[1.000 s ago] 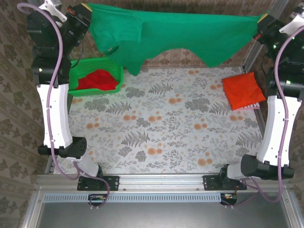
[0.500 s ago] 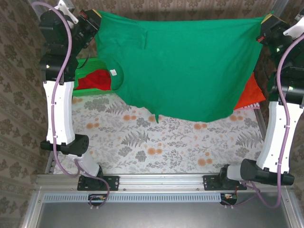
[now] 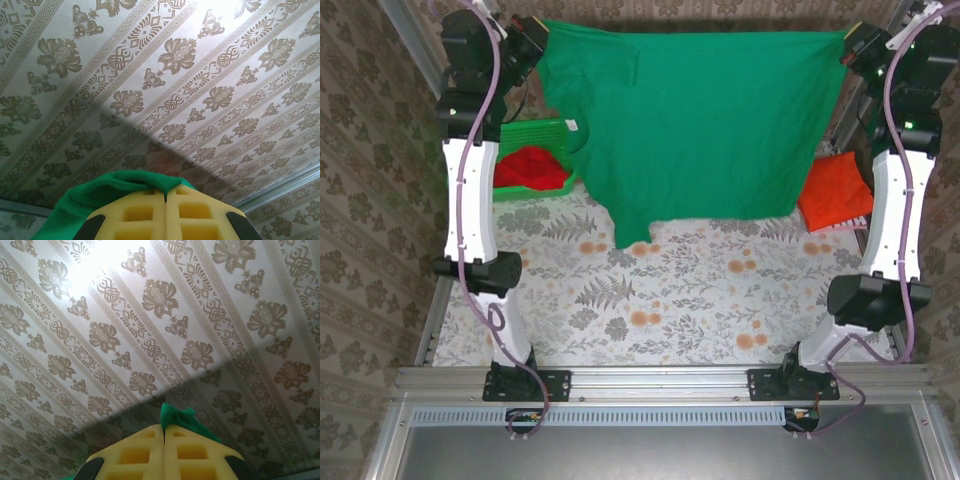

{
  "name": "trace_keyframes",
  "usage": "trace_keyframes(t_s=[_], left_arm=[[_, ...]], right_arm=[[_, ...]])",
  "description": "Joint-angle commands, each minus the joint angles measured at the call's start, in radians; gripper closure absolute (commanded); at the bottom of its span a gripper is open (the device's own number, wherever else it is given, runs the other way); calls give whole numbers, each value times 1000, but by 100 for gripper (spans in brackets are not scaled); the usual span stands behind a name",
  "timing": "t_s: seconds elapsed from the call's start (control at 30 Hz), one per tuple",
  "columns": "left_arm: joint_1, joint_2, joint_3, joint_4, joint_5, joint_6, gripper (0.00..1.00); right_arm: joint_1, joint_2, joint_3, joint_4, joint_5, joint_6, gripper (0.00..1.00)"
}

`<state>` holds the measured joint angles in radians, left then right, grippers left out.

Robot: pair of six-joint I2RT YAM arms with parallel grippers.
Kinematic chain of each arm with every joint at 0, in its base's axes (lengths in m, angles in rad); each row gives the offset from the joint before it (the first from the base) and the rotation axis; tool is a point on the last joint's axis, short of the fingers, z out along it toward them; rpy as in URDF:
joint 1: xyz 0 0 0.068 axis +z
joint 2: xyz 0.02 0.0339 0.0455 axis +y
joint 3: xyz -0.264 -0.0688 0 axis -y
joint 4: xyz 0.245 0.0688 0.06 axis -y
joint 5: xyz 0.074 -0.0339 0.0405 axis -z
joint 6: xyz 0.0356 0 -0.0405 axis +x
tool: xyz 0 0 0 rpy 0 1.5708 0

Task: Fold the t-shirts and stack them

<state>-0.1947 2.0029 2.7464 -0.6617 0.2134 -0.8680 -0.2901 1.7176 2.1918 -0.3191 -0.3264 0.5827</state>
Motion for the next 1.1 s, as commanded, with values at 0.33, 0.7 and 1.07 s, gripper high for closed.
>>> trace_keyframes(t_s=[0.33, 0.7, 1.07], left_arm=[[43, -182, -135, 33, -2, 13, 100], [-7, -617, -1188, 190, 82, -100, 100], [-56, -805, -1890, 225, 106, -276, 100]], right_arm=[[-21, 8, 210, -155, -18, -40, 100], [-30, -496, -803, 36, -46, -68, 100], [-28, -895, -1629, -111, -30, 107, 100]])
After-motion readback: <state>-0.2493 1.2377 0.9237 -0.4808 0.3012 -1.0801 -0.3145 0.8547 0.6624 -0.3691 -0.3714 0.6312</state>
